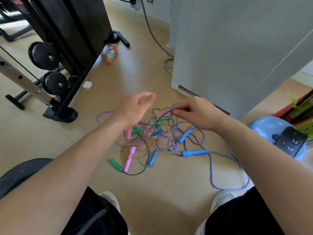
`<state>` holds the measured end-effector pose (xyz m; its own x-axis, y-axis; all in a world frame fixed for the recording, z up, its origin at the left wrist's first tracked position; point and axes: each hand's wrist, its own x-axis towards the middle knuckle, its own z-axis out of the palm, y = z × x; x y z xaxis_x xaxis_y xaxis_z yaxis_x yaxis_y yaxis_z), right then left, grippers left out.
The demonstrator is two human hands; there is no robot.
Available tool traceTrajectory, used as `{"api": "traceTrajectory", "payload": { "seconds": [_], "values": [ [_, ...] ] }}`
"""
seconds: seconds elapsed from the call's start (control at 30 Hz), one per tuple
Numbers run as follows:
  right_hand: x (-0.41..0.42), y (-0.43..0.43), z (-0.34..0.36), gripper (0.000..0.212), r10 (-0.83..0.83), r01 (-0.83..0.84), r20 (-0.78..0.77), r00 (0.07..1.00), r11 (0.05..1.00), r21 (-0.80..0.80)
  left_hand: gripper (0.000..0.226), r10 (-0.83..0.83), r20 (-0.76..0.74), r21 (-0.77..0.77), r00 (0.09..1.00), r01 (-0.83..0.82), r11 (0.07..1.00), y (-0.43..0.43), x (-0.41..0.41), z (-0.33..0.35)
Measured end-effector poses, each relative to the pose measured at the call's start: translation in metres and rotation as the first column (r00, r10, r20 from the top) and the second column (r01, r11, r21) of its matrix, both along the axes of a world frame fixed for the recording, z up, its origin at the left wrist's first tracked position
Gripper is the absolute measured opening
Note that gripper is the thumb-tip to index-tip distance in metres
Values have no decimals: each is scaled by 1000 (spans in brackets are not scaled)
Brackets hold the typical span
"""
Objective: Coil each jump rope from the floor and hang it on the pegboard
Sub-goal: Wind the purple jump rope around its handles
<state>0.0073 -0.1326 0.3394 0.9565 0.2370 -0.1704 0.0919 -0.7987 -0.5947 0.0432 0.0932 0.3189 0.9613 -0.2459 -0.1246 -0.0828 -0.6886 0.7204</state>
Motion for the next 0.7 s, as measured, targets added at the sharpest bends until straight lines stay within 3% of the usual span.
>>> {"api": "traceTrajectory", "payload": {
  "seconds": [0.1,0.2,0.27,0.4,0.47,0.53,0.6,0.7],
  "values": [
    [-1,10,9,24,15,-19,87,996,999,44,47,-231,-23,-100,973,227,969,-18,-9,-5],
    [3,0,4,35,-77,73,92,993,996,51,50,-202,16,-28,979,202,979,-17,-7,-3],
    [5,-17,-9,43,-112,112,9,994,993,24,48,-111,52,-15,992,112,994,-7,1,5],
    [5,-60,-43,36,-211,200,-126,969,975,-95,46,272,188,-8,944,-275,961,30,25,22],
    [4,-70,-49,30,-234,216,-146,961,968,-129,41,328,198,95,923,-352,931,49,32,20],
    [2,-65,-41,24,-220,211,-138,966,974,-80,30,289,118,238,950,-309,921,54,33,9],
    [3,-49,-26,24,-189,189,-85,978,982,-8,33,195,75,338,978,-209,918,39,23,1],
    [3,-20,-7,25,-83,84,-32,996,995,49,39,29,20,190,999,-32,981,3,6,-1]
  ]
}}
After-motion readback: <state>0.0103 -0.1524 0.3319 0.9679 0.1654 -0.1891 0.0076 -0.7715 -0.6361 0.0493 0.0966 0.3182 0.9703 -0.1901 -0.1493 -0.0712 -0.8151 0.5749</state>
